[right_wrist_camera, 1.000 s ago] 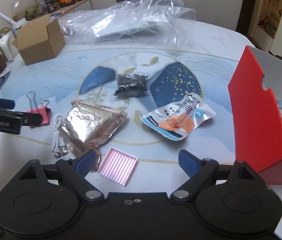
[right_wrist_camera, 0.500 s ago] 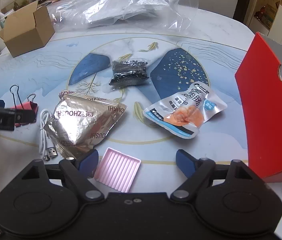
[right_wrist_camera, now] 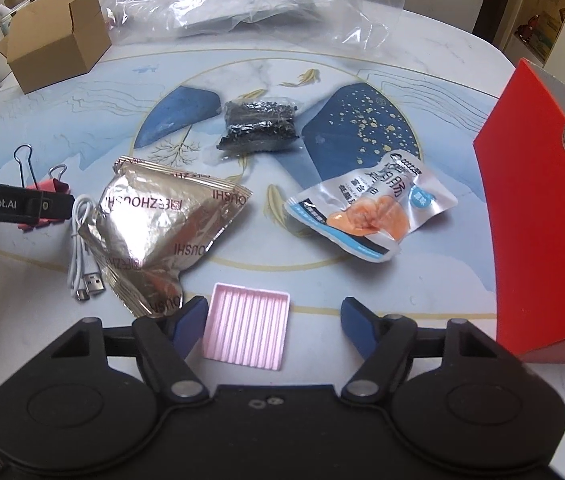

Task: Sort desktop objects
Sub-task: 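Grasp the pink binder clip with the left tool while the right tool grasps the pink tray, then carry the pink clip and pink tray with both tools over the shoebox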

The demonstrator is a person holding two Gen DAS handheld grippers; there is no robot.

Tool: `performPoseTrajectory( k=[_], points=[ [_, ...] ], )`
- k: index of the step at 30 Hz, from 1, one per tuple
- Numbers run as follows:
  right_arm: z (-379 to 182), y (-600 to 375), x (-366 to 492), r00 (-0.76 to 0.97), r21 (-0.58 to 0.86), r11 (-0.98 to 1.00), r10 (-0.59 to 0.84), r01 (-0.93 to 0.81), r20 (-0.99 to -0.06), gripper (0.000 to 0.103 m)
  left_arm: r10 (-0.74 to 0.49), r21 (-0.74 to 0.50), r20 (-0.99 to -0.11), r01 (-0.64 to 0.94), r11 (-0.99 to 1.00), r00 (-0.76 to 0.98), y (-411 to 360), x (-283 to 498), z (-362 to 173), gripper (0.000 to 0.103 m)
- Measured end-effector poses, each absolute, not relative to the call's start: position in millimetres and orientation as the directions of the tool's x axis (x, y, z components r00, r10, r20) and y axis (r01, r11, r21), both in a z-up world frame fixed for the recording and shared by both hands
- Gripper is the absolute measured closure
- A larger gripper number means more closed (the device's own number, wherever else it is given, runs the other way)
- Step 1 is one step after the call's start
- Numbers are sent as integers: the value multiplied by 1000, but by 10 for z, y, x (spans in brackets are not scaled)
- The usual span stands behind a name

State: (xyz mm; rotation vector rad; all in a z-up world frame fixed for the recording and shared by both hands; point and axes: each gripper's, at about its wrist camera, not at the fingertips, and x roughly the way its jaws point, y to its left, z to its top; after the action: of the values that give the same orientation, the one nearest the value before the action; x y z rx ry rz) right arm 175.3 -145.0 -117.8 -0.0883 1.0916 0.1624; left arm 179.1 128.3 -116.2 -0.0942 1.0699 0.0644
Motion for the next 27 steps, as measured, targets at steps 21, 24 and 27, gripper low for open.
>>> performPoseTrajectory(
  k=[21,24,27],
  points=[
    [-1098,-1593,1643,453,27,983,109,-182,-885,63,-17,-67,-866,-81,994,500,1230,1687,-1045,49],
    [-1048,-1666,1621,460,35,983,115,-179,-880,63,-22,-76,-863,-86,993,504,1226,1643,-997,49],
    [-976,-1742,1602,470,48,983,129,-179,-873,63,-25,-81,-860,-89,993,510,1203,1597,-929,49]
  ],
)
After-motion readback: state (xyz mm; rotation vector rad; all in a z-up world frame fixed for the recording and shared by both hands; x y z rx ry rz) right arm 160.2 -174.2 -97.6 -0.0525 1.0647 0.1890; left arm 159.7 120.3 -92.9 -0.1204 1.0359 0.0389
